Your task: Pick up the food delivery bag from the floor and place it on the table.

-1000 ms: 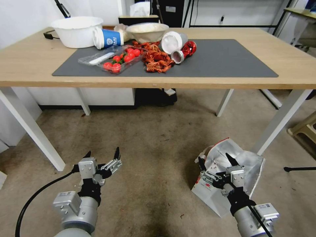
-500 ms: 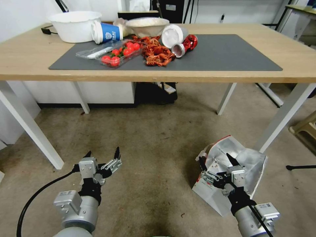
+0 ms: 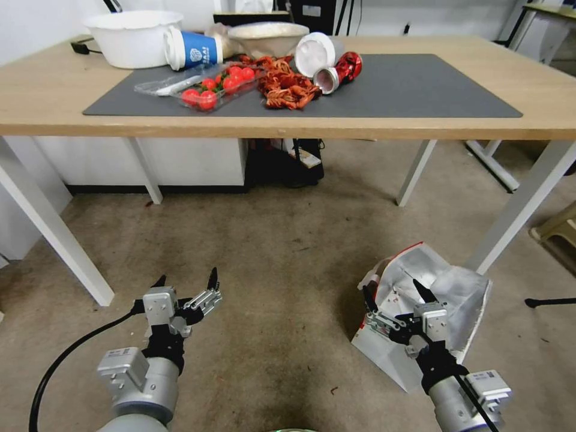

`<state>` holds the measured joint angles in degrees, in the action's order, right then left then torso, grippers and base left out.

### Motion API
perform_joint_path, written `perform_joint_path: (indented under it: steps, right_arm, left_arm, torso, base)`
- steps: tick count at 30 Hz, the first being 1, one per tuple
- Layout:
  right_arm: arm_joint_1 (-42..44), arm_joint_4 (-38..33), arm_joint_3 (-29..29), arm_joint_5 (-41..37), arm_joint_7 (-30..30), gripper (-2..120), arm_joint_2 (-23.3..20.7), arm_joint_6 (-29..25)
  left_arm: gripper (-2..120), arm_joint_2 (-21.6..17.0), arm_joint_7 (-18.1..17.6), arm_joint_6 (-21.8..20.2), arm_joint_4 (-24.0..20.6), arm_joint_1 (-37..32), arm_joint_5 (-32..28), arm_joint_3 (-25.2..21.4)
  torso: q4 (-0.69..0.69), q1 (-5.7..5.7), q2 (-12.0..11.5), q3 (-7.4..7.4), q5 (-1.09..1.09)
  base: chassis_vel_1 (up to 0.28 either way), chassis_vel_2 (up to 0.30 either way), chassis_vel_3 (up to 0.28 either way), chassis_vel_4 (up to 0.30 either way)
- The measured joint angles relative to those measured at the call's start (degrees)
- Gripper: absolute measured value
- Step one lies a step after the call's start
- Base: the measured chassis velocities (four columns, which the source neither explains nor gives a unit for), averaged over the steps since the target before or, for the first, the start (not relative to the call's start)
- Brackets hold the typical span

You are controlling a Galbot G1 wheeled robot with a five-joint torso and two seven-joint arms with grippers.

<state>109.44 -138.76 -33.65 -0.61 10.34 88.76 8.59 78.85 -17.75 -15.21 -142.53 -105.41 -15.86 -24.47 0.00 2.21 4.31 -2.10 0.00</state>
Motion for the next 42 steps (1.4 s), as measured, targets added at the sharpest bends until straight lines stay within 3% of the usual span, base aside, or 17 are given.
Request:
perform_joint_path:
  steps: [6,23,33,38,42]
  right_arm:
    - [0.3,-0.3,0.0,0.1,0.0,100,-0.1,-0.1]
    - [0.6,-0.3,0.1,0.2,0.0,100,-0.3,-0.3]
    - [0.3,-0.2,-0.5,-0.1,0.0,100,-0.6,-0.3]
    - [-1.1,0.7,-4.0,-3.2,-0.9,100,-2.5,0.6]
    - [-3.8,4.4,-12.0,-8.1,-2.6,100,-7.1,2.2]
  left_arm:
    - [100,0.0,0.0,0.2,-0.2,-0.2,0.0,-0.1]
    - [100,0.2,0.0,0.3,-0.6,-0.6,0.0,-0.2]
    - [100,0.1,0.8,3.1,0.3,-0.5,0.3,-0.4]
    - [100,0.0,0.9,3.2,0.5,-0.5,0.8,-0.3]
    - [100,-0.1,1.0,3.1,0.5,-0.5,1.0,-0.3]
  torso:
    - [0.00,-0.08,-2.1,2.00,0.00]
    - [0.00,-0.32,-2.9,2.10,0.00]
    - [0.00,-0.29,-2.7,2.10,0.00]
    - [0.00,-0.28,-2.6,2.10,0.00]
    - [0.00,-0.26,-2.6,2.10,0.03]
  base:
    - [0.000,0.000,0.000,0.000]
    - [0.000,0.000,0.000,0.000]
    - [0.000,0.000,0.000,0.000]
    - [0.000,0.000,0.000,0.000]
    - [0.000,0.000,0.000,0.000]
